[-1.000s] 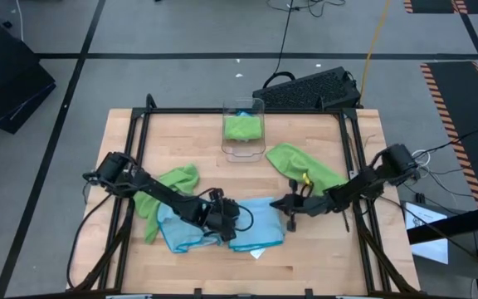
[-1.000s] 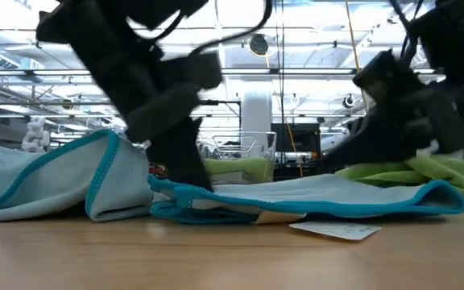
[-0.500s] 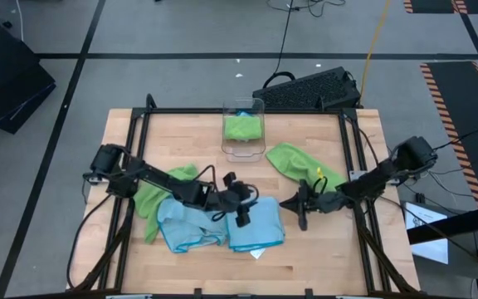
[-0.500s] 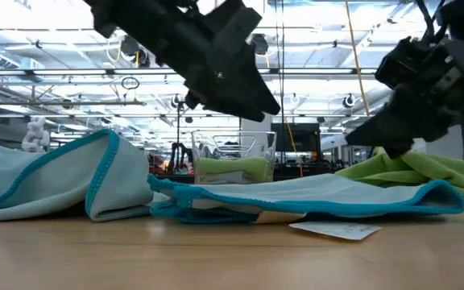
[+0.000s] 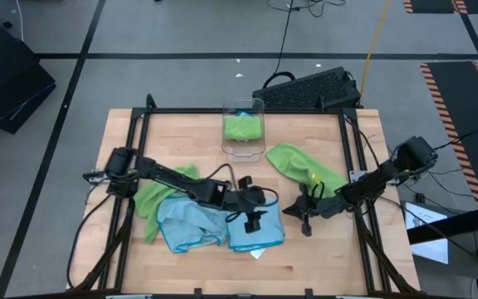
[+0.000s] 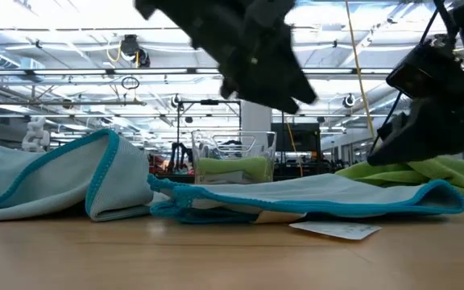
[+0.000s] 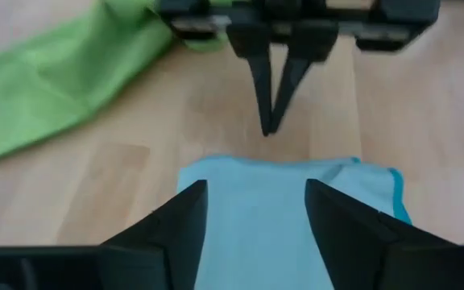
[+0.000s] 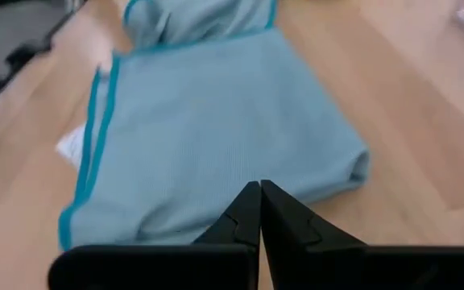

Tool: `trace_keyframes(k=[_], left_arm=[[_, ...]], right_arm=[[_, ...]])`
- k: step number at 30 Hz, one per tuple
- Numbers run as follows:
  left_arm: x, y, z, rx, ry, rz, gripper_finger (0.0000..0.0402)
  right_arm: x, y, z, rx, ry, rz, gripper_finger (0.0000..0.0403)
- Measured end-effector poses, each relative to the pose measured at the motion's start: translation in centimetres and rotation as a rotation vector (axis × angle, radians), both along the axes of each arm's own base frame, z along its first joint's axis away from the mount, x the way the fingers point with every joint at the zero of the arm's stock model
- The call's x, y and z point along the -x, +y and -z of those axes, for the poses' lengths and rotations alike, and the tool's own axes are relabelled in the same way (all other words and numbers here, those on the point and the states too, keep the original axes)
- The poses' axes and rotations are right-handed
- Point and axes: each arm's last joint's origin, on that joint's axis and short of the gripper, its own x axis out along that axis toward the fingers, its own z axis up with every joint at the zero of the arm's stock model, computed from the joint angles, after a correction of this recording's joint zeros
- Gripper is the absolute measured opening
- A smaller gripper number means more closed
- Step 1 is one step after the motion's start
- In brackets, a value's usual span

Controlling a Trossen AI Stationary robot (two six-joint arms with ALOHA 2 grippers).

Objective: Fold microfiber towels
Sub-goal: Fold the right blue towel

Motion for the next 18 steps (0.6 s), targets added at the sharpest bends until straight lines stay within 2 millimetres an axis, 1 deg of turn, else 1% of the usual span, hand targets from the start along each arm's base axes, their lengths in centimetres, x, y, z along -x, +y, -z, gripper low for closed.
trace_keyframes(k=[3,5,6,8,11,14,16,18], left_arm=[[-1.2,0.4,1.0,-0.007,0.091,0.05,0.0241],[-2.1,0.6,1.2,-0.017,0.106,0.072,0.0262],[-2.4,0.9,1.5,-0.025,0.124,0.081,0.0273],[-3.4,1.4,1.7,-0.026,0.107,0.103,0.0292],[-4.3,2.9,2.5,-0.016,0.126,0.121,0.0313],[-5.0,4.6,3.4,0.01,0.158,0.116,0.0318],[-5.6,5.5,4.1,0.024,0.161,0.114,0.0313],[-5.6,6.3,4.9,0.034,0.193,0.116,0.0306]], right_arm=[[0.2,0.1,0.4,0.003,0.051,-0.065,0.0005],[0.5,0.2,0.7,-0.003,0.098,-0.101,0.0004],[0.7,0.3,0.9,-0.003,0.123,-0.122,0.0004],[1.1,0.5,1.3,0.013,0.165,-0.137,0.0004],[1.4,0.7,1.5,0.029,0.191,-0.147,0.0004],[1.5,0.8,1.5,0.037,0.193,-0.153,0.0004],[1.5,0.9,1.5,0.043,0.192,-0.16,0.0004],[1.5,0.9,1.5,0.047,0.192,-0.163,0.0004]])
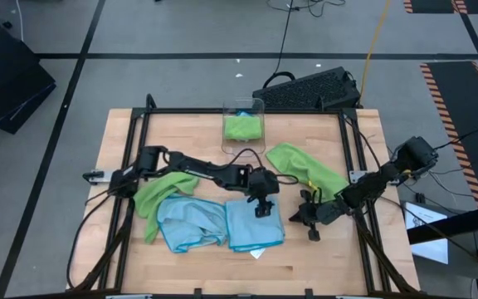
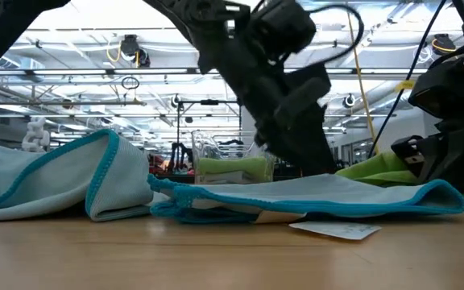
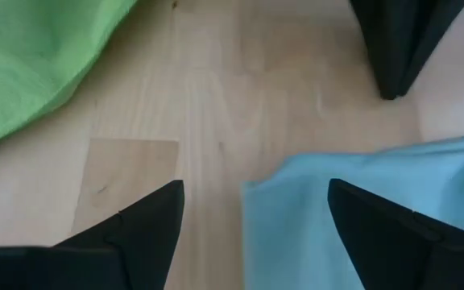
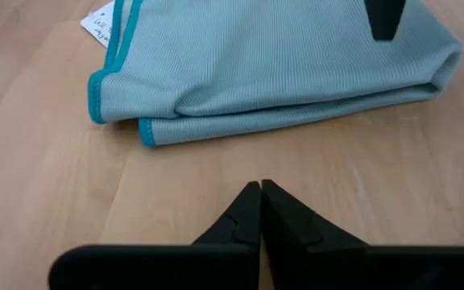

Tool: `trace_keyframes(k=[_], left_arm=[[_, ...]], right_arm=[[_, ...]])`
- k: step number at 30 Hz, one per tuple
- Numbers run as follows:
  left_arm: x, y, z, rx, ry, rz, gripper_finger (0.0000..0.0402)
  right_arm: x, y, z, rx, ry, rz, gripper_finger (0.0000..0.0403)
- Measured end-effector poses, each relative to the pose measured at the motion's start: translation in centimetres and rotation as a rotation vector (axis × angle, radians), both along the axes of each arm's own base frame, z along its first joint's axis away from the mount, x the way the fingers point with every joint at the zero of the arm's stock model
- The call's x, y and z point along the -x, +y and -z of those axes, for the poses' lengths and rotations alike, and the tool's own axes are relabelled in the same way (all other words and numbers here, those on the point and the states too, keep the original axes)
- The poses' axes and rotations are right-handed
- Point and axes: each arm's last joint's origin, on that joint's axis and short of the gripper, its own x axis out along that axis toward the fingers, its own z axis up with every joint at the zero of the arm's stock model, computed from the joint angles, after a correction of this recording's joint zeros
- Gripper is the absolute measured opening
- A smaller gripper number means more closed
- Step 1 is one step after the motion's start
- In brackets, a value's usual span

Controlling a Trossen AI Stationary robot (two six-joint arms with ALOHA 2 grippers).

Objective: Fold microfiber towels
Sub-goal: Fold the right blue towel

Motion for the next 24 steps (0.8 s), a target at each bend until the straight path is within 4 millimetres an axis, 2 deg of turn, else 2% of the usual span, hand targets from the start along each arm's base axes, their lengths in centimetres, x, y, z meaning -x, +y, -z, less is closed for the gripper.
trace_keyframes(k=[7,11,17,22,24], left_arm=[[-0.1,1.1,1.2,0.049,0.038,0.041,0.0276],[-0.2,1.0,2.0,0.045,0.046,0.094,0.0241],[-0.4,0.9,2.4,0.014,0.032,0.133,0.0133],[-0.1,1.2,1.8,0.023,0.056,0.029,0.0023],[0.2,1.6,1.1,0.008,0.067,-0.049,0.0014]], right_arm=[[0.0,0.0,0.0,0.0,-0.004,-0.001,0.0004],[0.0,0.0,0.0,0.007,-0.011,0.011,0.0004],[-0.1,-0.2,-0.1,-0.001,-0.036,0.082,0.0004],[0.0,-0.7,0.0,-0.053,-0.061,0.335,0.0004],[0.1,-1.0,0.1,-0.094,-0.07,0.447,0.0004]])
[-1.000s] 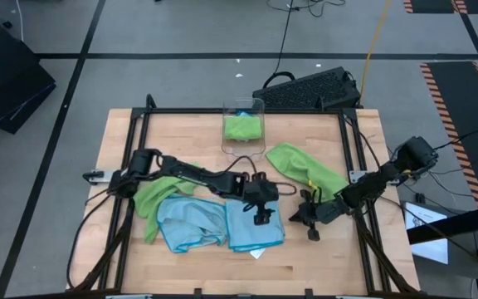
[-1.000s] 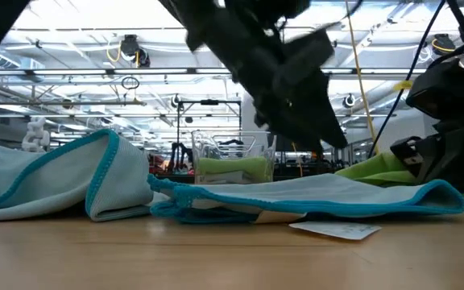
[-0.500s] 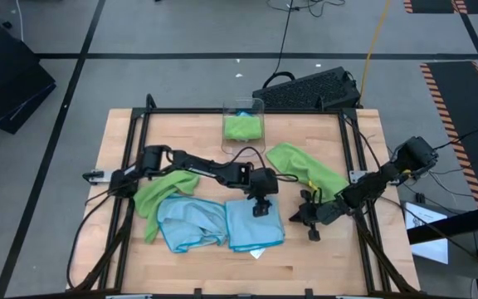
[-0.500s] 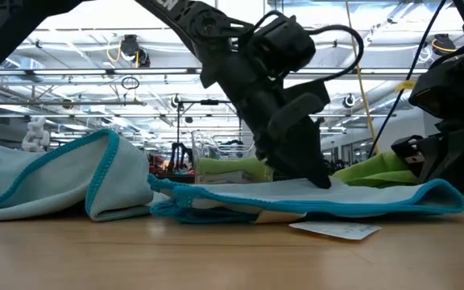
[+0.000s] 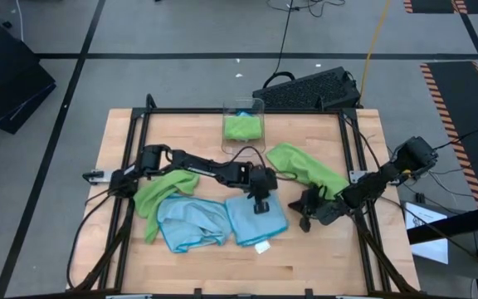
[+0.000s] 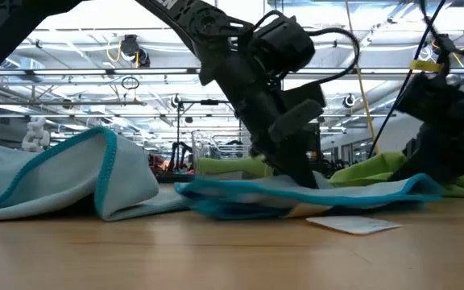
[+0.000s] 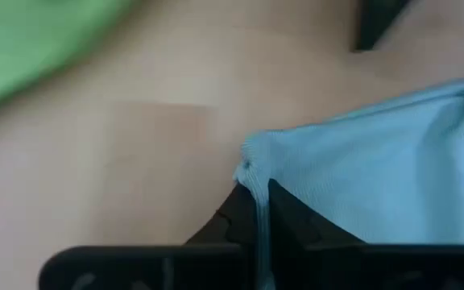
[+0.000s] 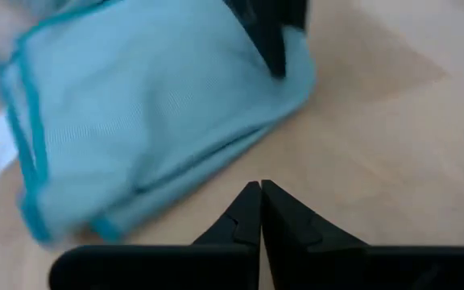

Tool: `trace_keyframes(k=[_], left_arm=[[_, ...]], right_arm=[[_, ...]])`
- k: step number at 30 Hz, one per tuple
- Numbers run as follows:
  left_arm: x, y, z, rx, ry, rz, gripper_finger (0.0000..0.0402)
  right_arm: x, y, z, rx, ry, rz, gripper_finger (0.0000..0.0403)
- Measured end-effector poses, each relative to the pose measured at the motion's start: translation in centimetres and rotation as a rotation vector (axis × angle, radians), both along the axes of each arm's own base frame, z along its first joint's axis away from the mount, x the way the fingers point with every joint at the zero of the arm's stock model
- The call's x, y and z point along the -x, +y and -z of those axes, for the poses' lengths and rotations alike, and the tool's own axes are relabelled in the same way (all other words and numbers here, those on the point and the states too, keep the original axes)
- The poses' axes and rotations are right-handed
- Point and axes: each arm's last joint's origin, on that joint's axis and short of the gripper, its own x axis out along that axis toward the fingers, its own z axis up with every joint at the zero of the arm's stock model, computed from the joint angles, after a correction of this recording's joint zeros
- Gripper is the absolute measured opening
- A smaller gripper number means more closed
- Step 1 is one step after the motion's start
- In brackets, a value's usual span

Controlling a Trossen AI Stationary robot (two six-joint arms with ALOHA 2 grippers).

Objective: Fold microfiber towels
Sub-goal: Fold the right blue towel

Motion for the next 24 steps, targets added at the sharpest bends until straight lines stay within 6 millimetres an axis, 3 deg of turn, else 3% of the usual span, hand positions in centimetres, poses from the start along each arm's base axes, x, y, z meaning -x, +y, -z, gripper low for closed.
trace_keyframes(k=[5,9,17,24], left_arm=[[0.8,0.5,-1.9,-0.09,0.01,-0.194,0.0024],[1.2,0.6,-1.7,-0.112,0.045,-0.303,0.001],[1.9,0.2,-1.1,-0.102,0.079,-0.441,0.0022],[1.9,-0.2,-1.1,-0.098,0.07,-0.451,0.0007]], right_arm=[[0.0,-0.1,0.0,-0.134,-0.032,0.128,0.0004],[0.1,-0.1,0.0,-0.196,-0.043,0.176,0.0021],[-0.3,-0.5,-0.2,-0.272,-0.086,0.252,0.0141],[-0.9,-0.8,-0.6,-0.341,-0.135,0.274,0.0237]])
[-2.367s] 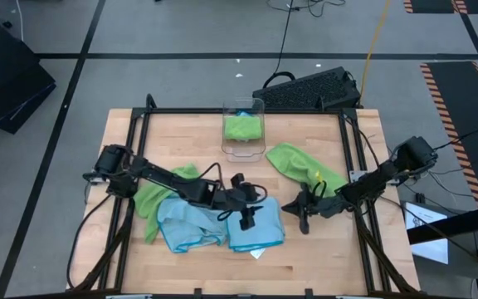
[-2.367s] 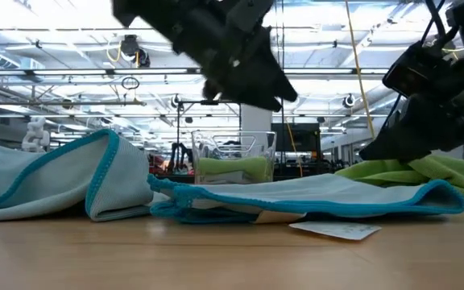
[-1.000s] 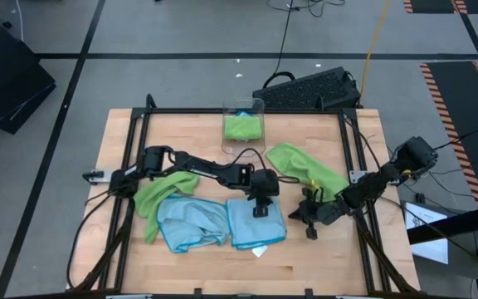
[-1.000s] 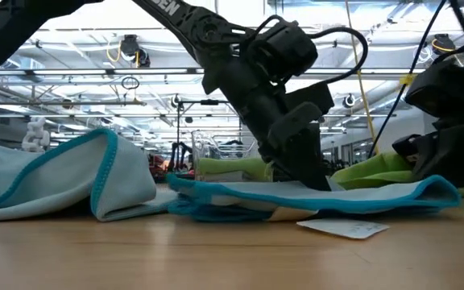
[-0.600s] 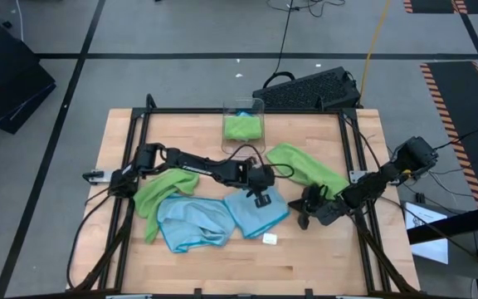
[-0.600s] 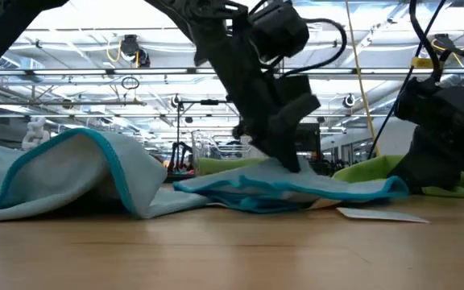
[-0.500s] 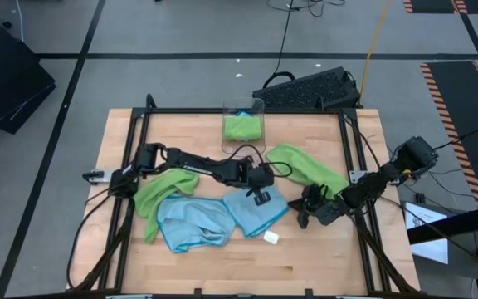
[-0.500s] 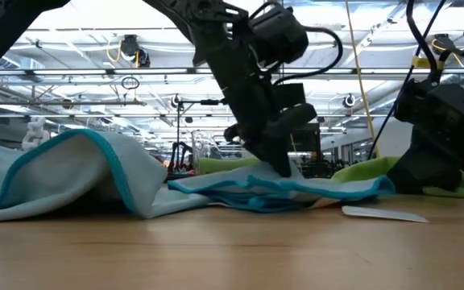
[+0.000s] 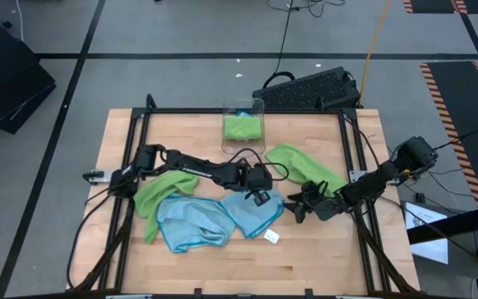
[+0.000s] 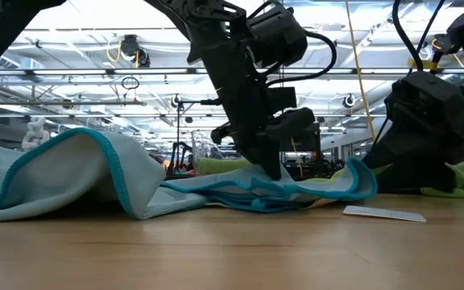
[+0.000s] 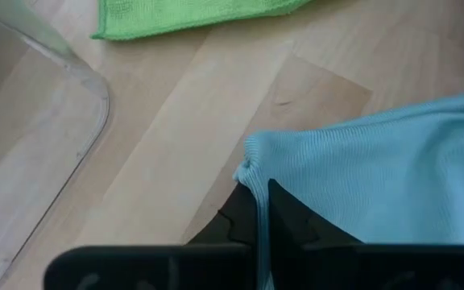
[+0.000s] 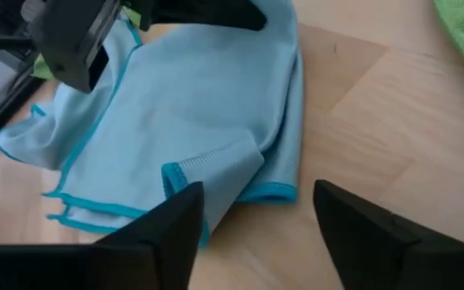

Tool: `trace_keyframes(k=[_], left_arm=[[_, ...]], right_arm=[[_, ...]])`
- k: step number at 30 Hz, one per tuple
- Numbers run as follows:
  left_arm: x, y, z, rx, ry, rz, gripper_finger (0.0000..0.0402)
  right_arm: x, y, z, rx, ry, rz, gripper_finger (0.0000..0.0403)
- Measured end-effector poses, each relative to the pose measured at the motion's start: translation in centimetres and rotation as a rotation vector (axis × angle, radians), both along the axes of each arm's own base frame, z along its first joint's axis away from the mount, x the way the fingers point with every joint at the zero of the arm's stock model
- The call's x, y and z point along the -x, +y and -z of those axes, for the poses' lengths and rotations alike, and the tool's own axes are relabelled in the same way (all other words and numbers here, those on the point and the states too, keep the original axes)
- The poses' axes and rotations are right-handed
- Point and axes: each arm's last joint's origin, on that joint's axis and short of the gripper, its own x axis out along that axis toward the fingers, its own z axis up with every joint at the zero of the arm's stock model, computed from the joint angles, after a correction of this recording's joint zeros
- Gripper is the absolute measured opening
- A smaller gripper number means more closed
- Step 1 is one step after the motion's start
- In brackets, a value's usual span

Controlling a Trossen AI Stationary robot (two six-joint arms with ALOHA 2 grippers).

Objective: Fold microfiber towels
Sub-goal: Fold the right blue towel

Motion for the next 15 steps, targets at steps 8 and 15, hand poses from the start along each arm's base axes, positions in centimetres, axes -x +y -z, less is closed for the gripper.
trace_keyframes(k=[8,15], left_arm=[[0.1,0.4,0.0,-0.003,0.008,-0.005,0.0021],[0.0,0.3,0.0,-0.009,0.0,0.006,0.0007]], right_arm=[[-0.4,-0.4,-0.1,-0.061,0.001,-0.032,0.028],[-0.8,-1.1,-0.2,-0.101,0.004,-0.03,0.0283]])
